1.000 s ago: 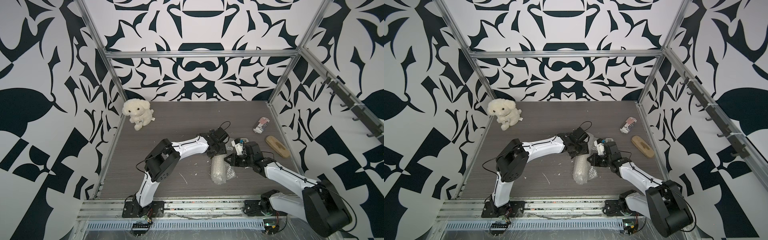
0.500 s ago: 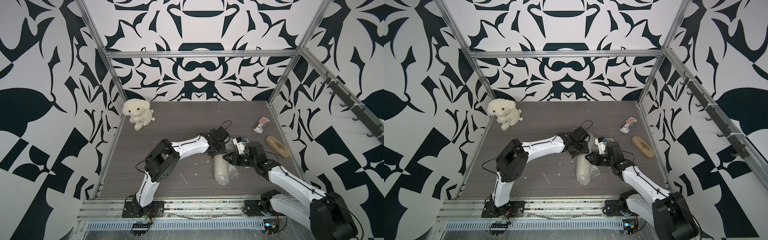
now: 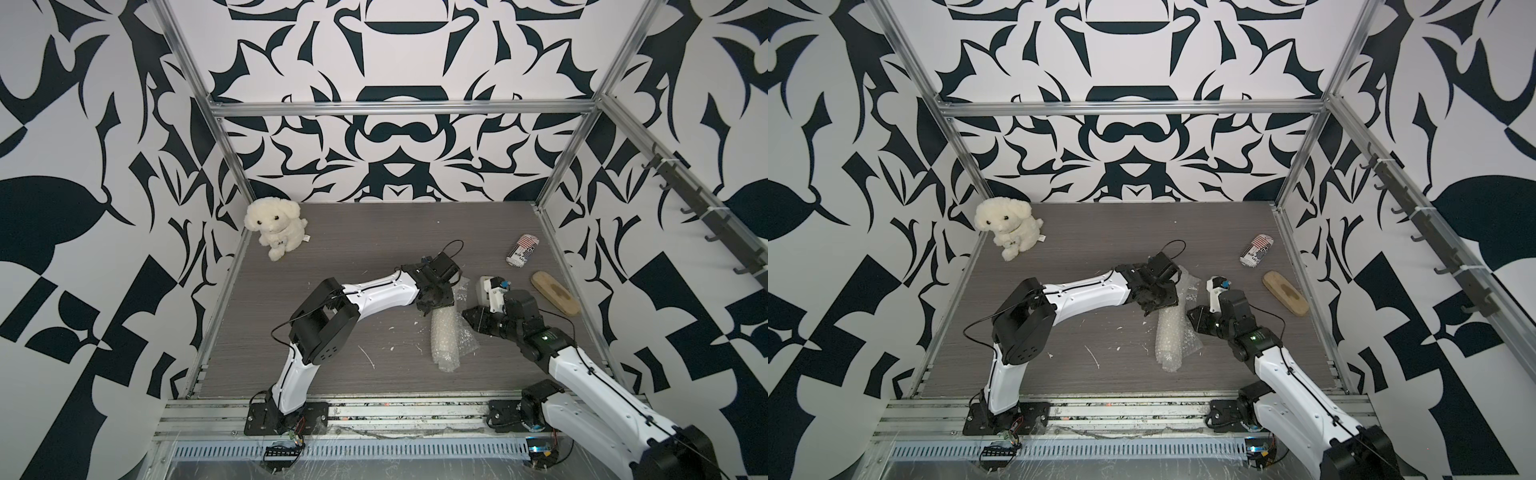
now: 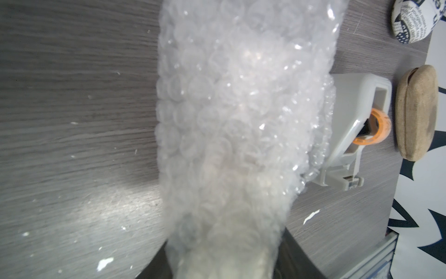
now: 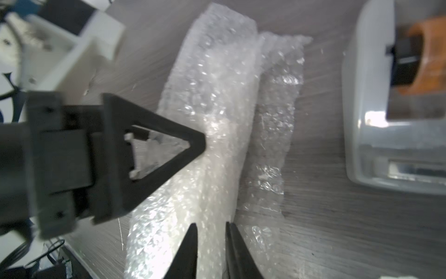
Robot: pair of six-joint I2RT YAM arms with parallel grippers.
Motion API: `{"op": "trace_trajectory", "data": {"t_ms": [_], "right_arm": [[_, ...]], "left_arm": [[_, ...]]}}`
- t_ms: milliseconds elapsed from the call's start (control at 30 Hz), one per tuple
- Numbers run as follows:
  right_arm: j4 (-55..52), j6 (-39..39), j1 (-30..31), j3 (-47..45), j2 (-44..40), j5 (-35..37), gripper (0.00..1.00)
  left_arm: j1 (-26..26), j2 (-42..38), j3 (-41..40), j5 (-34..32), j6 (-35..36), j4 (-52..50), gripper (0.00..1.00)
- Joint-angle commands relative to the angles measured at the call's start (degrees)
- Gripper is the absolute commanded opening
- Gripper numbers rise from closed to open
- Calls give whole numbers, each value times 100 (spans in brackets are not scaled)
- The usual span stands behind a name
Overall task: Wrap vases in bubble wrap
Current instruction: Wrap the vase in bubble wrap.
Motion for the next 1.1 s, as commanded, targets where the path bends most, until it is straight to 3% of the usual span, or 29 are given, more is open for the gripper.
{"op": "trace_trajectory", "data": {"t_ms": [0, 233, 367, 733, 1067], "right_arm": [[63, 109, 25, 67, 338, 143, 19], [781, 311, 31, 27, 562, -522, 14], [1094, 472, 75, -123, 315, -633, 14], [1466, 570, 269, -208, 636, -817, 8], [1696, 569, 545, -251, 985, -641, 6]], "left_arm": [[-38, 22, -48, -23, 46, -238, 50], [-38, 53, -30, -14, 30, -231, 50], [-38, 61, -4, -26, 23, -232, 51], [-38, 39, -24, -21, 0, -221, 52], [-38, -35, -13, 61, -62, -83, 76]]}}
